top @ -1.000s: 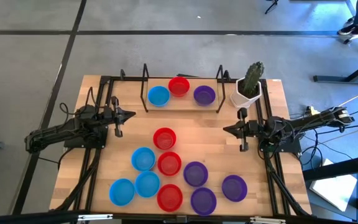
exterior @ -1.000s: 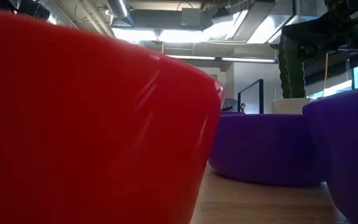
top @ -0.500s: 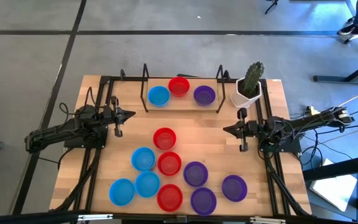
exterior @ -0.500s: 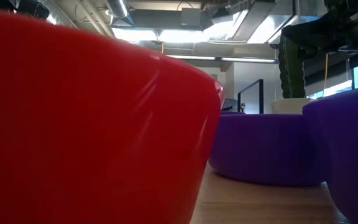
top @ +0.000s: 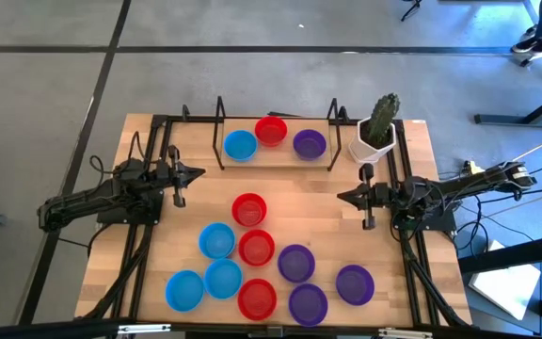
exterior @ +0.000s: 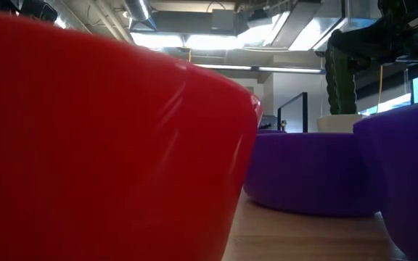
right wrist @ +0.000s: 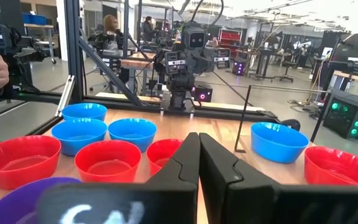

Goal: Pick & Place Mini bowls
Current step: Stack the purple bowl on top of the purple bowl on the shelf

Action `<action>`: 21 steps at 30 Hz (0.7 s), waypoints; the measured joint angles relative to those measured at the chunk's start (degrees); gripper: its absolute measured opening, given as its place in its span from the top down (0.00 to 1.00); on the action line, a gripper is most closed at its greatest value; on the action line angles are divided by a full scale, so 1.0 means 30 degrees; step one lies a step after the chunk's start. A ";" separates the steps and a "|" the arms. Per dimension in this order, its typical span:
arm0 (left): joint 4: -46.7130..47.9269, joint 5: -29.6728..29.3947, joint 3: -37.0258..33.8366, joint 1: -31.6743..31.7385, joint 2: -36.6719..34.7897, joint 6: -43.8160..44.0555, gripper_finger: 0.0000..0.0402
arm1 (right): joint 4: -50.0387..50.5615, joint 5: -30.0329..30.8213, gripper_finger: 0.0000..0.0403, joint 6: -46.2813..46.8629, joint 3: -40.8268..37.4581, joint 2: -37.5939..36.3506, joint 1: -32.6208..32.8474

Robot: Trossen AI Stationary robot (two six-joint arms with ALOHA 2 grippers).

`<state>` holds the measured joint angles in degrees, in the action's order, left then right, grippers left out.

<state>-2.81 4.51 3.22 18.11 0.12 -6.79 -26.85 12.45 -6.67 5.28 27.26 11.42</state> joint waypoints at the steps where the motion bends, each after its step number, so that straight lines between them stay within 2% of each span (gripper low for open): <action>1: 0.0000 0.0000 0.0000 0.0000 0.0000 0.0000 0.98 | 0.0005 0.0000 0.99 -0.0007 0.0000 -0.0004 0.0000; 10: 0.0007 0.0000 0.0000 0.0000 0.0000 0.0007 0.98 | 0.0693 -0.0040 0.99 0.0201 0.0007 -0.0004 0.0000; 16: 0.0007 0.0000 0.0000 0.0000 0.0007 0.0000 0.97 | 0.1067 -0.0810 0.99 0.0079 0.0418 0.0615 0.0007; 21: 0.0007 0.0000 0.0000 0.0000 0.0004 0.0018 0.98 | 0.1009 -0.4187 0.99 0.0502 0.1873 0.2686 0.0186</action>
<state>-2.79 4.51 3.22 18.11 0.13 -6.73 -23.82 -0.11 -5.17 10.90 35.31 11.98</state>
